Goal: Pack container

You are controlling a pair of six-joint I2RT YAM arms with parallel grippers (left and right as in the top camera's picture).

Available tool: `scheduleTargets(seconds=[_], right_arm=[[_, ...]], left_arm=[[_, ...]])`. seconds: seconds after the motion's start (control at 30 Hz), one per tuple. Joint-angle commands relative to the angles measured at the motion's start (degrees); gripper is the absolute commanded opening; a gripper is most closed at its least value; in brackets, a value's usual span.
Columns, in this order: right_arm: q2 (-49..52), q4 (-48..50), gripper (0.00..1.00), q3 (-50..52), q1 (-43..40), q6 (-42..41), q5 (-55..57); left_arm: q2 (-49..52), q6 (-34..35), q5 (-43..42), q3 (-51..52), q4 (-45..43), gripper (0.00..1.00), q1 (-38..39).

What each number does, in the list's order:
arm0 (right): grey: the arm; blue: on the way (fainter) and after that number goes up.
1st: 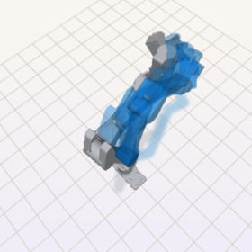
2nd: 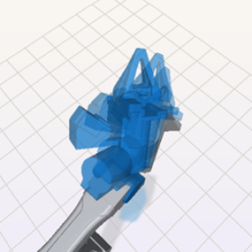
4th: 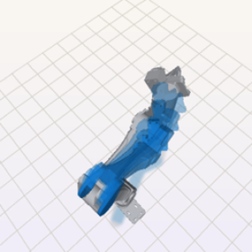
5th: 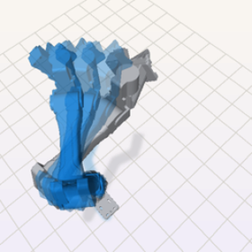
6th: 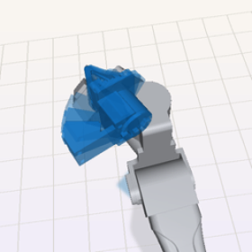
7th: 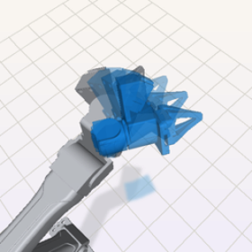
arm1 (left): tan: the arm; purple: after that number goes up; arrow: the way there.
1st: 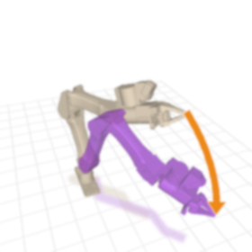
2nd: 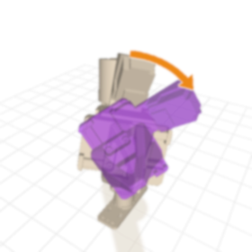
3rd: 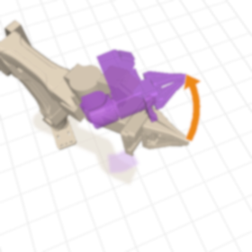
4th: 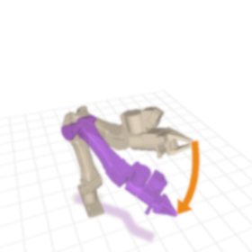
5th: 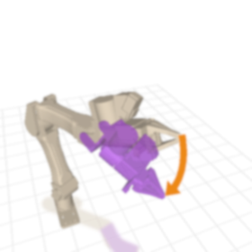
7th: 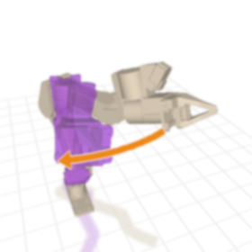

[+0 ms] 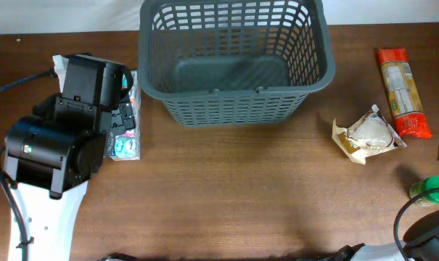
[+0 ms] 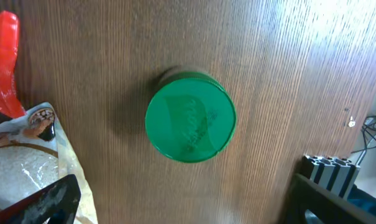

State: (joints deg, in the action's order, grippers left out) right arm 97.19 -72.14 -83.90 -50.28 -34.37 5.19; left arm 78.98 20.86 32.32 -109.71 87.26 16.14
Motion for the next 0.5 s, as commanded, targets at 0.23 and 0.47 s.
scheduleTargets(seconds=[0.23,0.47], right_arm=[[-0.26,5.57,0.99,5.27,-0.48,-0.37,1.46],[0.44,4.83,0.99,5.27,-1.25,-2.69,1.66]], left_arm=[[0.17,0.35,-0.44,0.17,0.02,0.99,-0.33],[0.17,0.35,-0.44,0.17,1.01,0.99,-0.33]])
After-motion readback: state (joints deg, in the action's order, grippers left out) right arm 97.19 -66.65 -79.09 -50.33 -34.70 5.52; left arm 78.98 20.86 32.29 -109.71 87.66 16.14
